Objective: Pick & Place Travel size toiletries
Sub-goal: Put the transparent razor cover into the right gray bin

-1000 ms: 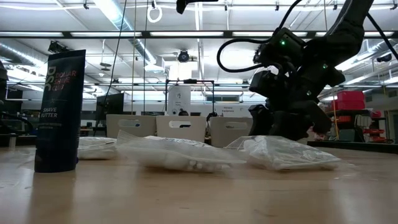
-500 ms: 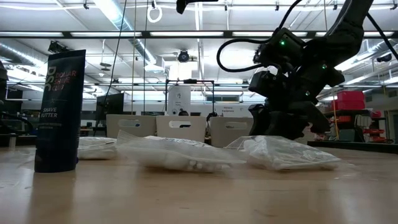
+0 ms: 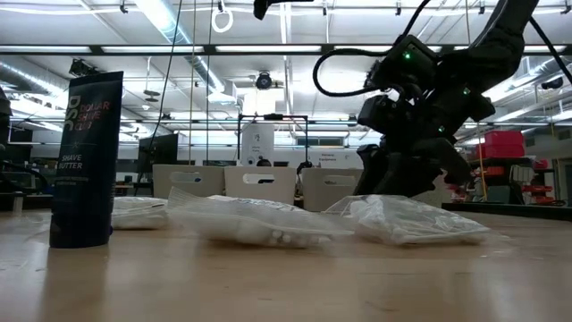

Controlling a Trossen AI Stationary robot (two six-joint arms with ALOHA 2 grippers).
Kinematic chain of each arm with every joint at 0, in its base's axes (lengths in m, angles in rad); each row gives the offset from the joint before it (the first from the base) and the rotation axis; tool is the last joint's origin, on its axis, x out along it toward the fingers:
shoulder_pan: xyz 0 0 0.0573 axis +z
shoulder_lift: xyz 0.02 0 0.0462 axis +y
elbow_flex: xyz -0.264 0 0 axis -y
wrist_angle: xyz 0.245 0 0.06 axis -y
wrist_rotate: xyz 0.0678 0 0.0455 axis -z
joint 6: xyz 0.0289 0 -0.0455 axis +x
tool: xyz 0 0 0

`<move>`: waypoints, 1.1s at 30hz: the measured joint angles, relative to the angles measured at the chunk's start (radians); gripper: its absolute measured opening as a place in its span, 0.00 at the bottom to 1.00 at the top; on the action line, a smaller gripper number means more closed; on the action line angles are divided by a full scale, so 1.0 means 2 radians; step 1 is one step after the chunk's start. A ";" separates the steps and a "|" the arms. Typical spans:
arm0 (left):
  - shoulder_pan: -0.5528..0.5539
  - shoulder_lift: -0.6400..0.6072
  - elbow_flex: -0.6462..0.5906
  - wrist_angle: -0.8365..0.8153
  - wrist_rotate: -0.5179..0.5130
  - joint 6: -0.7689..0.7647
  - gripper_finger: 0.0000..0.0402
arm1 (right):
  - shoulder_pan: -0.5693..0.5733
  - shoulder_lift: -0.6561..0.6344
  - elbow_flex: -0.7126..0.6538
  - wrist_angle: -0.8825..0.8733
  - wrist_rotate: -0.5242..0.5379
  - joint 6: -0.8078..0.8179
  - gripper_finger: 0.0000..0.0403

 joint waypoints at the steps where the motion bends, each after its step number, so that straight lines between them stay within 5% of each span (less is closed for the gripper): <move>1: 0.000 0.000 0.000 0.000 0.000 -0.001 0.06 | 0.000 -0.004 0.000 0.001 0.000 0.000 0.52; 13: 0.000 0.000 0.000 0.002 0.000 -0.001 0.06 | 0.000 -0.079 0.000 0.001 0.029 -0.002 0.51; 33: 0.000 0.000 0.000 0.014 0.002 -0.001 0.06 | -0.011 -0.136 0.000 0.002 0.316 -0.139 0.50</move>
